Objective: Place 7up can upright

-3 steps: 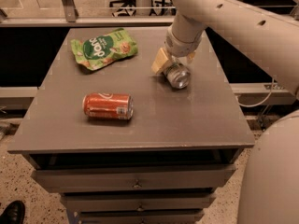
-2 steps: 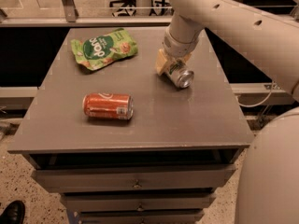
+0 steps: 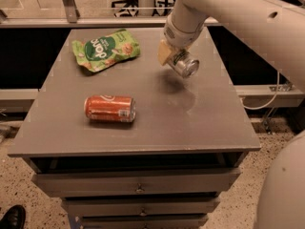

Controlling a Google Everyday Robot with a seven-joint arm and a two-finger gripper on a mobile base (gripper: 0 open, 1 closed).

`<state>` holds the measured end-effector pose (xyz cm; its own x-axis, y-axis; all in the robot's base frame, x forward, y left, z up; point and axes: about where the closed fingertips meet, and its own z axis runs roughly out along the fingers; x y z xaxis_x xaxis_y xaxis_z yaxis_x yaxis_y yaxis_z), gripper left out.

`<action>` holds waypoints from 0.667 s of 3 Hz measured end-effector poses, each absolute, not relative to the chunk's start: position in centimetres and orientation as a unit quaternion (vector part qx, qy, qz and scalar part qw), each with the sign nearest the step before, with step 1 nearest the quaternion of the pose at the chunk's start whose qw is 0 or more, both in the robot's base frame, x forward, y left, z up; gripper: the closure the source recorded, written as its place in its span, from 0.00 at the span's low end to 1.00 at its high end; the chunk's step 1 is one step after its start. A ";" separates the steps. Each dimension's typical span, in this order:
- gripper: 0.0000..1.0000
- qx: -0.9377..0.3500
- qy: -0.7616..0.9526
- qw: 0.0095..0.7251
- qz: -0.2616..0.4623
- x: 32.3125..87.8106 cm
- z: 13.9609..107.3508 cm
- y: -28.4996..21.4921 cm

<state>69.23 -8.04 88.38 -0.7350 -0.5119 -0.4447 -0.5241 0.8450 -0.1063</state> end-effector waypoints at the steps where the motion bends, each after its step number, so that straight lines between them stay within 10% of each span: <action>1: 1.00 -0.350 0.883 0.309 0.051 68.6 93.0 -7.7; 2: 1.00 -0.374 0.843 0.369 0.115 67.4 95.6 -8.4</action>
Offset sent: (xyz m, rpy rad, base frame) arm -0.0469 -0.0219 0.1103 0.2903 -0.4298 0.5913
